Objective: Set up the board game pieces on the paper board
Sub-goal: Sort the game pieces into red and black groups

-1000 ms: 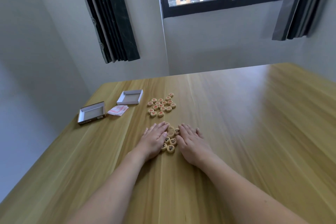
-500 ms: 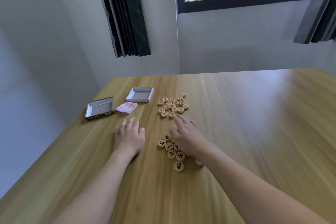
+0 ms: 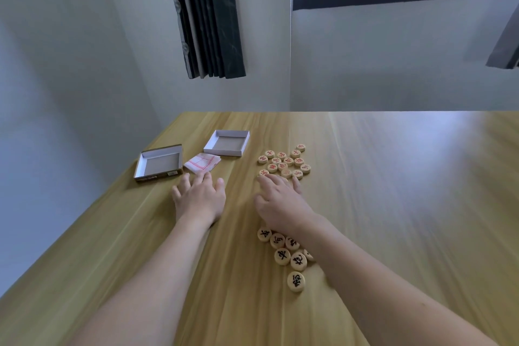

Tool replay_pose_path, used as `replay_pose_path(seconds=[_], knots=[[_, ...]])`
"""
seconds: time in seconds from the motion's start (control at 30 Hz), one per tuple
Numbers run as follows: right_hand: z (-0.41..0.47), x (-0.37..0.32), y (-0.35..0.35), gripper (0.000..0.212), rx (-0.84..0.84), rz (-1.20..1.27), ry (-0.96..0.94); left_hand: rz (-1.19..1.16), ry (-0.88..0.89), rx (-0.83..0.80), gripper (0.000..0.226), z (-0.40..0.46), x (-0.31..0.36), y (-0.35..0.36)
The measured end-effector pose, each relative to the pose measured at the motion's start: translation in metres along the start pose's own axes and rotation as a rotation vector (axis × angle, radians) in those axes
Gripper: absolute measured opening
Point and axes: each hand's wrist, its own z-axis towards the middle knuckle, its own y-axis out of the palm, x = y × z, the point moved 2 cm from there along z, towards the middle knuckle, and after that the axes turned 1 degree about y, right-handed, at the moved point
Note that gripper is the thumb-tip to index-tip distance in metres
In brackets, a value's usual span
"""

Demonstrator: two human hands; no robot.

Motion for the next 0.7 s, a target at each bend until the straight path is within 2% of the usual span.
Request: replay_pose_path(seconds=[0.2,0.4,0.6,0.7], knots=[[-0.018,-0.001,-0.011,0.05,0.067,0.132,0.068,0.029,0.045,0.017,0.059,-0.015,0.001,-0.003],[-0.06,0.005,-0.028,0.048,0.145,0.177,0.128,-0.009,0.16,-0.001,0.055,-0.065,0.007,-0.006],[-0.114,0.007,-0.04,0.05,0.227,0.235,0.161,-0.181,0.176,0.046,0.046,-0.119,0.015,-0.036],[-0.147,0.008,-0.048,0.049,0.271,0.266,0.174,-0.302,0.199,0.089,0.049,-0.146,0.022,-0.066]])
